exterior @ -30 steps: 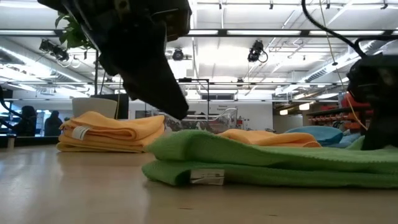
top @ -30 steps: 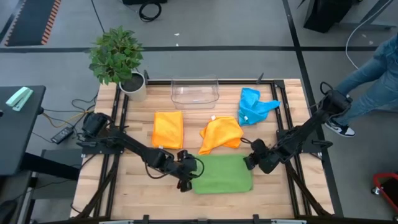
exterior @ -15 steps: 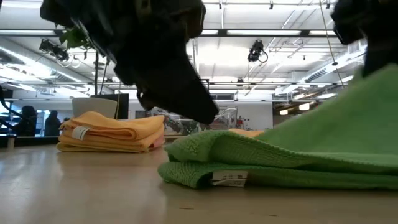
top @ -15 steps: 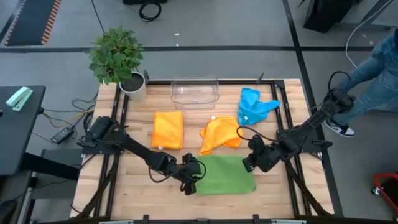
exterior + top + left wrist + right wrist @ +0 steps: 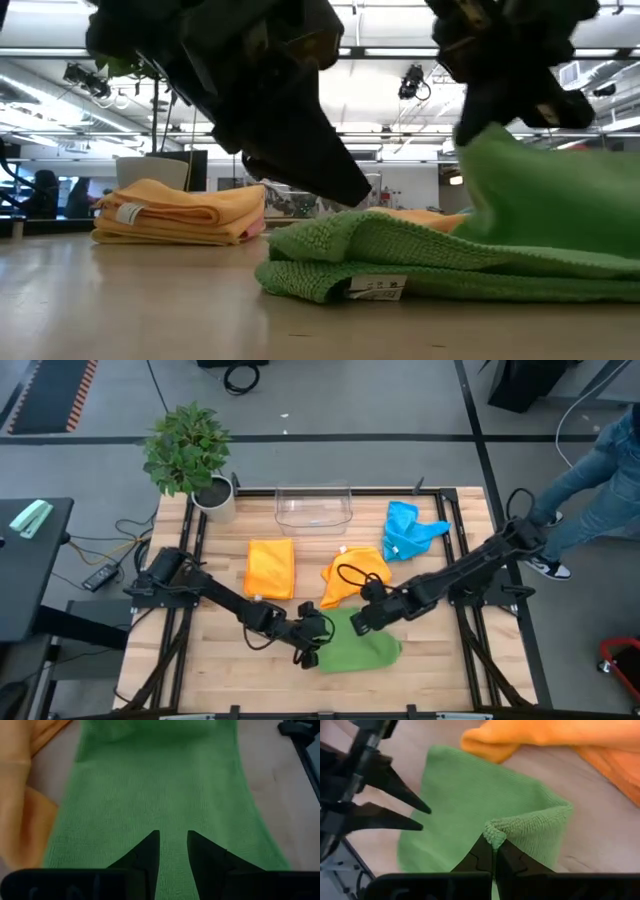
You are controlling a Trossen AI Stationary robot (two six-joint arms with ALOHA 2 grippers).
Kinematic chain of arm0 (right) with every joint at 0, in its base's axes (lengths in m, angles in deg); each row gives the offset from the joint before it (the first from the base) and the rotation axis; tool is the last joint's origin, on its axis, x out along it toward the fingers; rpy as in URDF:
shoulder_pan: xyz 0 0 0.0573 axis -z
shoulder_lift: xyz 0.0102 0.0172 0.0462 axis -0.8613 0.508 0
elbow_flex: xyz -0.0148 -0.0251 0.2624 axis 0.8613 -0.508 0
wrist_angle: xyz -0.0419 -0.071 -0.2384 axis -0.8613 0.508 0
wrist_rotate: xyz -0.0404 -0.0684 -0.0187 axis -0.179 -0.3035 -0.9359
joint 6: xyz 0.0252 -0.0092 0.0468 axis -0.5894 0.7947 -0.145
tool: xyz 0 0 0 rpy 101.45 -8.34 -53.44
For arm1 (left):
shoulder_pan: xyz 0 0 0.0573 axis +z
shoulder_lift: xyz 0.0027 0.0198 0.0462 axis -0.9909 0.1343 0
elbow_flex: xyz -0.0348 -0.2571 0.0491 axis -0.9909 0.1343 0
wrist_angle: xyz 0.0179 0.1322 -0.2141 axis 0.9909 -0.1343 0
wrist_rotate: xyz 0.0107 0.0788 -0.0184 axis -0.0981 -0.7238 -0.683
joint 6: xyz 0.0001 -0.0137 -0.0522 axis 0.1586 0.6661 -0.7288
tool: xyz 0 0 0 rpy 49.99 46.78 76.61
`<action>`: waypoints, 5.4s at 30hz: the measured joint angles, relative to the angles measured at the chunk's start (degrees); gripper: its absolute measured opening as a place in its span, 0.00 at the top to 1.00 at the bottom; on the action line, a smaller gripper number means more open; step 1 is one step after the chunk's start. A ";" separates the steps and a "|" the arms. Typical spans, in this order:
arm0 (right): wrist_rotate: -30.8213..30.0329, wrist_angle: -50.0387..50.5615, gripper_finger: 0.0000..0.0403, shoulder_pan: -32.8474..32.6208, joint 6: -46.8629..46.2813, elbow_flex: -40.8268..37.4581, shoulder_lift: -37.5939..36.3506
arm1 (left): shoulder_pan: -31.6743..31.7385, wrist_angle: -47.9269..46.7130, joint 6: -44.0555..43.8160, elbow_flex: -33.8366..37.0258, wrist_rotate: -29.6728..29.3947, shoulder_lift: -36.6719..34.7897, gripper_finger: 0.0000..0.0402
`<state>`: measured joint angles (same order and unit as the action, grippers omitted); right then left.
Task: Fold microfiber towels
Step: Fold the green microfiber cloth
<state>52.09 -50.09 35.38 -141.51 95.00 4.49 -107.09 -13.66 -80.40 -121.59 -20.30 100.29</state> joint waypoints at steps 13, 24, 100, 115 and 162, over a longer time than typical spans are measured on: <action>-0.27 -3.48 0.99 3.21 1.49 13.43 15.20 | -6.91 -30.96 1.06 -0.11 -10.20 -16.62 0.85; 0.80 -11.33 0.99 5.22 1.96 23.52 29.38 | -13.29 -36.85 -2.27 0.02 -10.79 -17.03 0.94; -12.93 6.12 0.70 -6.37 -19.79 21.12 25.94 | -7.73 -28.99 -0.01 0.13 -11.37 -16.98 0.97; -15.17 -8.30 0.97 -7.19 0.01 23.37 25.35 | -7.73 -30.42 1.77 0.13 -11.37 -16.98 0.92; 0.19 -11.15 0.99 -11.58 9.34 18.87 31.16 | 5.78 -21.98 6.66 5.77 5.60 -8.42 0.99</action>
<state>52.28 -61.24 23.80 -132.17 113.88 35.66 -101.31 -35.64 -73.75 -115.82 -14.70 91.87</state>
